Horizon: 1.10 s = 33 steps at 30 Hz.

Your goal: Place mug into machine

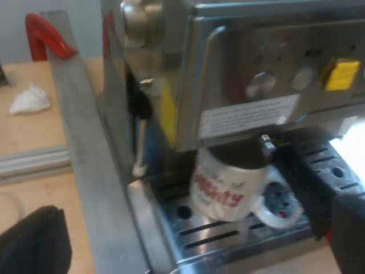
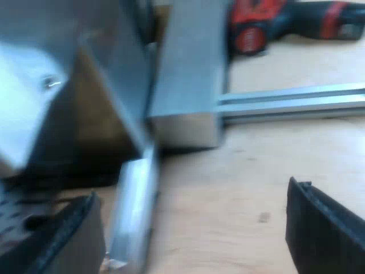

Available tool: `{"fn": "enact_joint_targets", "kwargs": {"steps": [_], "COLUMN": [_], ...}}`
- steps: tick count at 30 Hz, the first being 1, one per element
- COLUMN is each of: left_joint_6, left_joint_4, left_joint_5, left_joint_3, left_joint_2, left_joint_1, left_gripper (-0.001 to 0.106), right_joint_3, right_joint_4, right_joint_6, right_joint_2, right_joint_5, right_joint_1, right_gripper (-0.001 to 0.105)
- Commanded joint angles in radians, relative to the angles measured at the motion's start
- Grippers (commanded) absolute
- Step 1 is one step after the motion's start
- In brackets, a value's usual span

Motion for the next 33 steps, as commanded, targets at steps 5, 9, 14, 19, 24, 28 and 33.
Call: {"fn": "enact_joint_targets", "kwargs": {"steps": [5,9,14,19,24,28,33], "left_joint_6": [0.028,0.069,0.096,0.099,0.101,0.101,0.112], "left_joint_4": [0.044,0.068,0.112,0.112,0.157,0.276,0.414], "left_joint_5": [0.056,0.056,0.056,0.056,0.056,0.056,0.056], "left_joint_3": [-0.006,-0.006,0.002,0.004,0.004,0.006,-0.003], "left_joint_2": [-0.055,-0.099,-0.281,-0.390,-0.479,-0.561,-0.629], "left_joint_1": [0.156,0.156,0.156,0.156,0.156,0.156,0.156], "left_gripper": [0.093,0.093,0.093,0.093,0.093,0.093,0.093], "right_joint_3": [0.087,0.126,0.160,0.205,0.257,0.275,0.289], "right_joint_4": [0.038,0.075,0.158,0.210,0.215,0.231,0.254], "right_joint_6": [-0.052,-0.066,-0.127,-0.127,-0.125,-0.119,-0.119], "right_joint_2": [-0.157,-0.262,-0.451,-0.578,-0.701,-0.757,-0.753], "right_joint_5": [0.006,0.014,0.014,0.014,0.014,0.012,0.011], "right_joint_1": [-0.085,-0.085,-0.085,-0.085,-0.085,-0.085,-0.082], "right_gripper": [0.069,0.069,0.069,0.069,0.069,0.069,0.069]}}
